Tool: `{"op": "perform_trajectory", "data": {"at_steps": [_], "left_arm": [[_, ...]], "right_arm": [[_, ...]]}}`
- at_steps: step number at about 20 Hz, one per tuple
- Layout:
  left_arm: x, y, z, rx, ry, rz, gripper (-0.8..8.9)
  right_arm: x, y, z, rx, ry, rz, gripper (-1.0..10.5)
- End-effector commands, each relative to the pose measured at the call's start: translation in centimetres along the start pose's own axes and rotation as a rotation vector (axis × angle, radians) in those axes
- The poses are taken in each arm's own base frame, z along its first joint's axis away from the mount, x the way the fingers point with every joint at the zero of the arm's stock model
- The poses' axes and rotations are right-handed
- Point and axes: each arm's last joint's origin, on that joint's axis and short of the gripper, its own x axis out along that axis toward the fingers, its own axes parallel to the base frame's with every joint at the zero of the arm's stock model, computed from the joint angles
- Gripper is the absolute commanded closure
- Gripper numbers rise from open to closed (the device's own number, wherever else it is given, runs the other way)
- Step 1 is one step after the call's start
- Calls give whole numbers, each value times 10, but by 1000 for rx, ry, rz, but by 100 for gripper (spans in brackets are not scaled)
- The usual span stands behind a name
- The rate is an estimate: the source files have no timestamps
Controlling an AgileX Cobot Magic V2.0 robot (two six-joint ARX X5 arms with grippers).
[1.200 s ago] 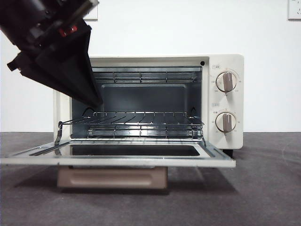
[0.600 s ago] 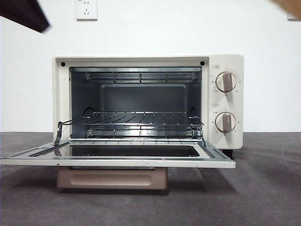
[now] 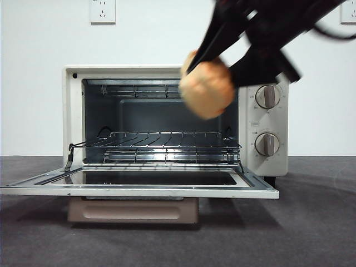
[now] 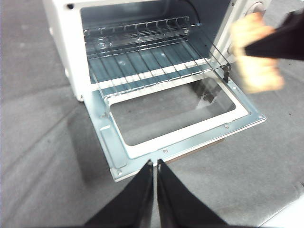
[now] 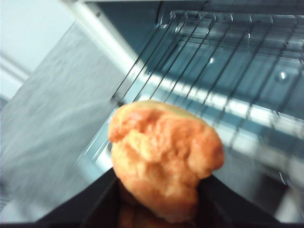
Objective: The left arm flap open the oven, the right arm pick bread and place it into oven, the left arm flap close the oven
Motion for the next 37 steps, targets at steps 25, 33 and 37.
{"op": "perform_trajectory", "data": {"at_steps": [25,33,37], "left_arm": [[-3,0,0,-66,1,2,798],[1,1,-5,-102,90,39,798],[10,-2,0,-121,84,58,798]], "right_arm": [[69,-24,8,260,-334,-180,579],[64,-21,9,261,-306,-172,505],[45,-7,10,246,-243,-141,505]]}}
